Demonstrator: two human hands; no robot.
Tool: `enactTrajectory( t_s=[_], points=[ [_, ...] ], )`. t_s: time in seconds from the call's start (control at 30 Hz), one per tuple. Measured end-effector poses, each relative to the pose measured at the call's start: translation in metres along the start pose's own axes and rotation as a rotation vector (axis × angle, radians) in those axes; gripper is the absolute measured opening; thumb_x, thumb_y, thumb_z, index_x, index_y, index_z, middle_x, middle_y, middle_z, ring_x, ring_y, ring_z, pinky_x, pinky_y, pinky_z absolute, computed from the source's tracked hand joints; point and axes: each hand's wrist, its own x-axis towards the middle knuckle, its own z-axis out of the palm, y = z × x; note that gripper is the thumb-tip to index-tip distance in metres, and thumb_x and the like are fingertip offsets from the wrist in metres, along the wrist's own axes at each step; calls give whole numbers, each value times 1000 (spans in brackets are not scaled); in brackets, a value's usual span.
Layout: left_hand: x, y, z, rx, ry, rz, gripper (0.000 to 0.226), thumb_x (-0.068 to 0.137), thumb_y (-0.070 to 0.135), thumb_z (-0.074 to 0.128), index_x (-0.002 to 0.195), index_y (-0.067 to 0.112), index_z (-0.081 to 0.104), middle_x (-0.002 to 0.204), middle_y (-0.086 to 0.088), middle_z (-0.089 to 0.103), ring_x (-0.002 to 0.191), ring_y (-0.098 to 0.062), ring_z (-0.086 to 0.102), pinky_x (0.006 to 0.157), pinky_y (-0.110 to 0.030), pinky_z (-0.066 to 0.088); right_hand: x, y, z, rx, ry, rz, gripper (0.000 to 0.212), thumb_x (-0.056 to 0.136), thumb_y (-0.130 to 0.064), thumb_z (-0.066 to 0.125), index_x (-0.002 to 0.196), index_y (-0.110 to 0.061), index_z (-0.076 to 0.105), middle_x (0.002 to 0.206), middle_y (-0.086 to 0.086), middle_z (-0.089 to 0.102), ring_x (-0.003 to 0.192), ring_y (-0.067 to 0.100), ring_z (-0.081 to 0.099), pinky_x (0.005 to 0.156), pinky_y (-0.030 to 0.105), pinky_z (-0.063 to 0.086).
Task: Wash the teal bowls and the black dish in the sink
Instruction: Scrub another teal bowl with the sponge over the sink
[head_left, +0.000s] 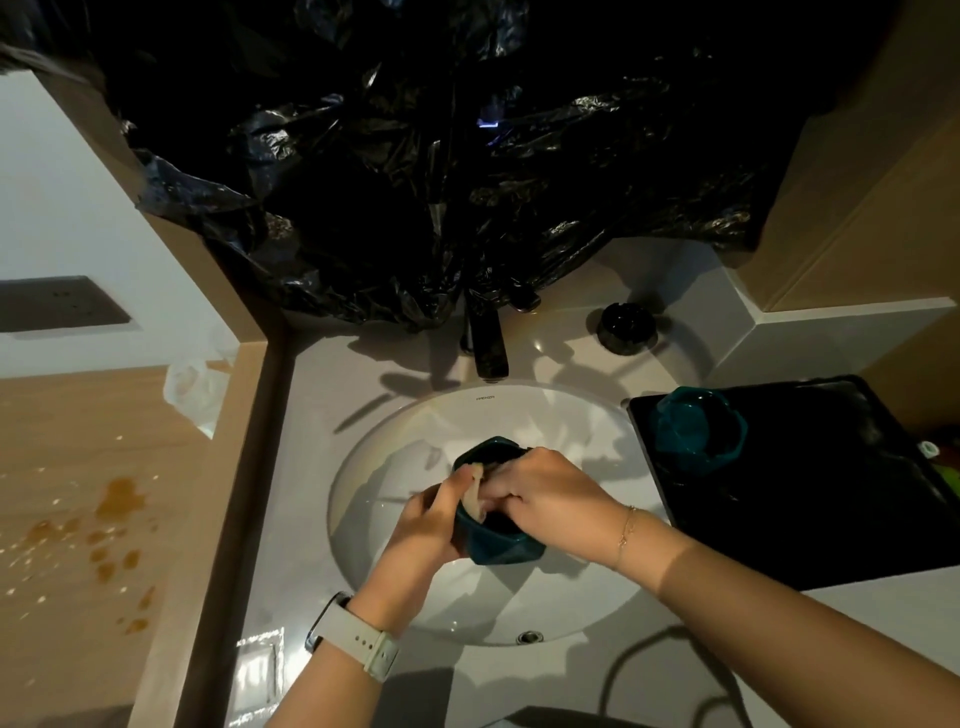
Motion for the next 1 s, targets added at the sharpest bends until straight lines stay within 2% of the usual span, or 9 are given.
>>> enactTrajectory(
  t_s=[0.17, 0.3, 0.37, 0.47, 0.6, 0.67, 0.77, 0.83, 1.0],
  points=[
    [6, 0, -2, 162, 75, 73, 23, 95, 39, 60, 87, 20, 70, 87, -7, 74, 88, -25, 71, 76, -36, 60, -8, -2, -12, -68, -93, 18, 21, 90, -11, 54, 93, -15, 74, 86, 0, 61, 84, 20, 54, 60, 16, 37],
    [6, 2, -8, 164, 83, 125, 25, 94, 41, 59, 94, 19, 71, 93, -5, 74, 89, -21, 70, 73, -33, 60, -30, 7, -1, 261, 368, 134, 18, 90, -12, 61, 89, -23, 76, 88, -2, 73, 85, 18, 65, 78, 26, 48],
    [4, 0, -14, 218, 113, 145, 26, 94, 45, 58, 97, 22, 69, 95, -2, 72, 91, -21, 69, 69, -27, 57, -47, 13, 0, 524, 632, 228, 32, 90, -10, 62, 79, -39, 71, 81, -16, 71, 80, 8, 65, 75, 24, 52],
    [-2, 1, -19, 176, 139, 124, 21, 94, 44, 58, 90, 25, 67, 93, 1, 71, 88, -18, 69, 65, -24, 54, -60, 22, 3, 741, 826, 374, 20, 95, -19, 55, 79, -27, 64, 80, -8, 65, 75, 10, 58, 65, 23, 46],
    [-9, 2, -19, 253, 131, 127, 21, 94, 47, 56, 88, 30, 65, 92, 4, 71, 86, -17, 69, 83, -38, 58, -57, 24, 14, 1111, 627, 650, 19, 93, -35, 58, 92, -17, 66, 84, 8, 64, 64, 18, 52, 45, 22, 37],
    [-9, 1, -21, 347, 153, 150, 23, 93, 51, 55, 85, 31, 64, 90, 7, 70, 87, -16, 67, 88, -42, 56, -54, 25, 20, 1205, 460, 604, 24, 82, -28, 72, 105, -21, 67, 101, 10, 69, 82, 24, 64, 53, 29, 46],
    [-7, 3, -28, 479, 176, 176, 31, 91, 58, 54, 84, 29, 64, 86, 9, 68, 86, -14, 64, 88, -44, 55, -53, 31, 18, 769, 193, 507, 58, 80, -5, 70, 134, -15, 51, 120, 11, 62, 101, 26, 65, 77, 33, 54],
    [-5, 5, -33, 486, 164, 171, 47, 78, 72, 50, 88, 28, 65, 89, 7, 69, 89, -17, 65, 88, -46, 55, -50, 36, 12, 275, 111, 525, 52, 84, -9, 67, 133, -15, 51, 119, 8, 60, 98, 23, 64, 76, 27, 53],
    [-4, 12, -40, 481, 143, 189, 67, 66, 80, 44, 87, 20, 67, 86, -4, 70, 85, -22, 66, 83, -47, 57, -40, 46, -2, 102, 345, 490, 20, 82, -34, 72, 80, -20, 58, 78, 5, 67, 74, 20, 63, 69, 27, 51]
  ],
)
